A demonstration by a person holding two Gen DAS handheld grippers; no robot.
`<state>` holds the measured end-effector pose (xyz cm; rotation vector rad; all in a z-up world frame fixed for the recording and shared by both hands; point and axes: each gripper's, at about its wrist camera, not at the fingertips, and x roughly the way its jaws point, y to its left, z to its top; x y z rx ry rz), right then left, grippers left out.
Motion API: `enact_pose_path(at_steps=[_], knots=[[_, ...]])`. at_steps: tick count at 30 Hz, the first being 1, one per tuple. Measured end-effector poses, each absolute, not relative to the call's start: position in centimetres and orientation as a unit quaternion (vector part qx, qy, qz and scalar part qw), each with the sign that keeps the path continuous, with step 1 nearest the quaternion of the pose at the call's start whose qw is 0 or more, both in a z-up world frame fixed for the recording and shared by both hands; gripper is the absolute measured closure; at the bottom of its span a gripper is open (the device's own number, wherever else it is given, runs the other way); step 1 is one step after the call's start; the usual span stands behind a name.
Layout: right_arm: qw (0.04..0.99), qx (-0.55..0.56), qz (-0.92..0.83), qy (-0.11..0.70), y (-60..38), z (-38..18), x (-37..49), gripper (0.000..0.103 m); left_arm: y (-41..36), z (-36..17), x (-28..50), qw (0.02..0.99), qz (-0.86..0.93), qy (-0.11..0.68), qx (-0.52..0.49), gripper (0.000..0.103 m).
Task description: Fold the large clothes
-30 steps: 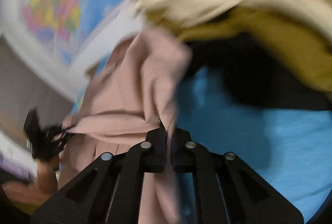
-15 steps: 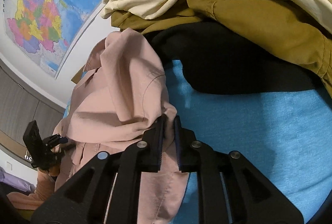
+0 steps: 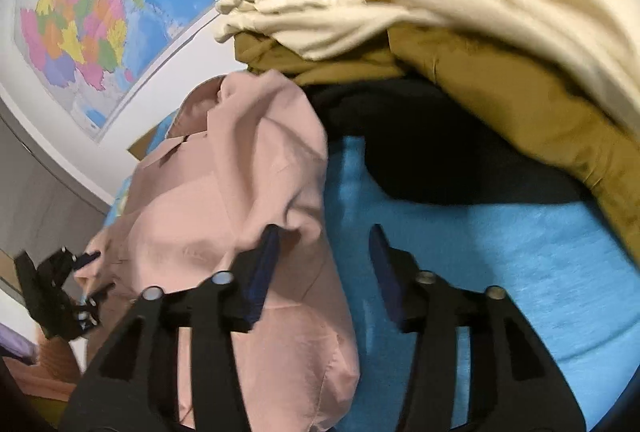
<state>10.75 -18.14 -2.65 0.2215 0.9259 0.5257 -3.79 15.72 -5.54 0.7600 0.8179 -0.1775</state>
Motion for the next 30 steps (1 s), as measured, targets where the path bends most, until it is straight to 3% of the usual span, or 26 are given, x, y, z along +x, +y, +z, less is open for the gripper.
enact_pose_path(at_steps=[2,4,5,6,12,14,16,18,21,23,25,30], knots=[[0.864,0.094,0.257,0.422,-17.6,-1.4,10.1,0.055,17.6,-4.8,-3.7,0.861,-0.091,0.399,0.302,0.055],[0.869,0.074,0.275,0.406,-16.3,-0.2,9.6,0.054,20.6,-2.3,-3.6,0.894,-0.102,0.384,0.208,0.039],[0.869,0.063,0.281,0.402,-15.6,0.0,9.5,0.051,21.9,-1.2,-3.5,0.905,-0.116,0.377,0.160,0.023],[0.870,0.051,0.285,0.400,-14.8,0.2,9.4,0.046,23.5,0.0,-3.3,0.915,-0.131,0.365,0.109,0.021],[0.852,-0.022,0.289,0.436,-9.0,-2.4,11.8,0.045,24.2,-1.7,1.1,0.898,-0.107,0.422,0.069,0.021],[0.847,-0.037,0.285,0.448,-7.9,-3.4,12.9,0.046,23.4,-3.3,2.6,0.885,-0.089,0.450,0.087,0.028],[0.848,-0.054,0.266,0.455,-7.3,-4.2,14.1,0.057,22.5,-4.7,3.9,0.878,-0.059,0.460,0.120,0.040],[0.853,-0.066,0.249,0.455,-7.1,-4.7,15.4,0.076,22.1,-4.9,4.4,0.883,-0.047,0.451,0.122,0.052],[0.865,-0.054,0.233,0.441,-7.8,-4.0,16.8,0.092,21.6,-4.6,5.6,0.887,-0.019,0.441,0.138,0.058],[0.871,-0.041,0.231,0.431,-8.3,-3.6,17.3,0.096,21.4,-4.5,6.4,0.888,-0.009,0.436,0.145,0.058],[0.865,-0.039,0.230,0.444,-8.2,-4.0,17.2,0.095,21.3,-4.9,6.7,0.886,-0.008,0.437,0.158,0.057],[0.865,-0.051,0.234,0.440,-8.9,-2.6,14.5,0.067,22.7,-4.4,5.9,0.890,-0.019,0.430,0.149,0.046]])
